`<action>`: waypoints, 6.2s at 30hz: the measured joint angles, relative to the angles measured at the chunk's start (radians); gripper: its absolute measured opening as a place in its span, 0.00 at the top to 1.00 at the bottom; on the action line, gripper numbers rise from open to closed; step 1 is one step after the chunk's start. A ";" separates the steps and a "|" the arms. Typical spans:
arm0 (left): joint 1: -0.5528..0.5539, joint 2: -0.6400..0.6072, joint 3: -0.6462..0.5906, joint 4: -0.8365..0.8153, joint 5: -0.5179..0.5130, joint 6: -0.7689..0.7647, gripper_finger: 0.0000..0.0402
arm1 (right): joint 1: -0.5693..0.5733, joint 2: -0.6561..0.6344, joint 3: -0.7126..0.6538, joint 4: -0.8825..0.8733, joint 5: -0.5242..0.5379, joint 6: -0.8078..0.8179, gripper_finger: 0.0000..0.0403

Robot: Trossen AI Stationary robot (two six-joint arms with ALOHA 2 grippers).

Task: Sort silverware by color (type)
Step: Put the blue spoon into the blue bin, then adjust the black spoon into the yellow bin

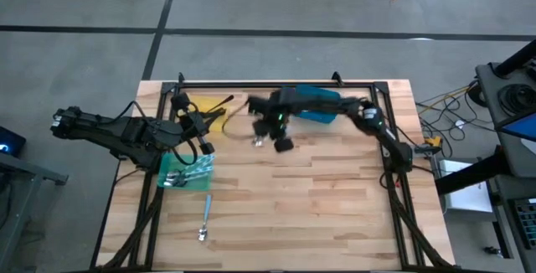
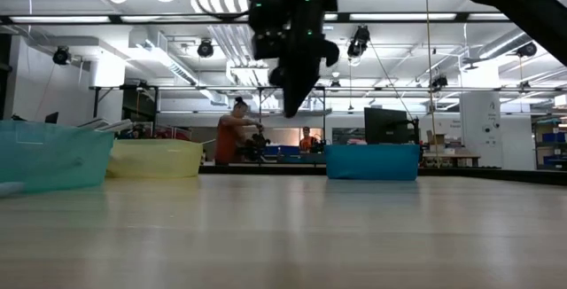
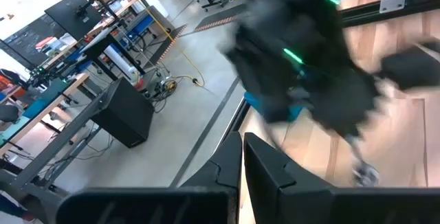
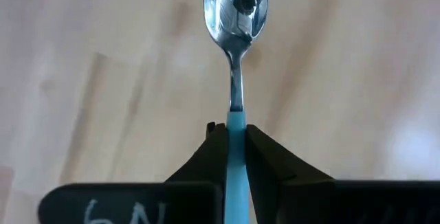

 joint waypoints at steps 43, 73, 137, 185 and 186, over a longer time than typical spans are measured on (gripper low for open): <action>-0.001 0.000 0.000 -0.009 0.000 0.001 1.00 | -0.509 -0.443 -0.892 0.605 0.049 0.145 0.85; 0.805 0.249 0.002 -0.128 0.826 0.020 1.00 | -0.452 -0.670 -1.033 0.959 -0.017 0.273 0.84; 1.044 0.706 0.078 -0.241 0.909 0.144 0.97 | -0.443 -0.670 -1.037 1.022 -0.014 0.257 0.83; 1.034 0.977 0.492 -1.005 0.751 0.131 0.99 | -0.443 -0.669 -1.037 0.953 -0.013 0.239 0.81; 1.034 0.979 0.493 -1.002 0.751 0.119 0.99 | -0.443 -0.669 -1.037 0.953 -0.013 0.239 0.81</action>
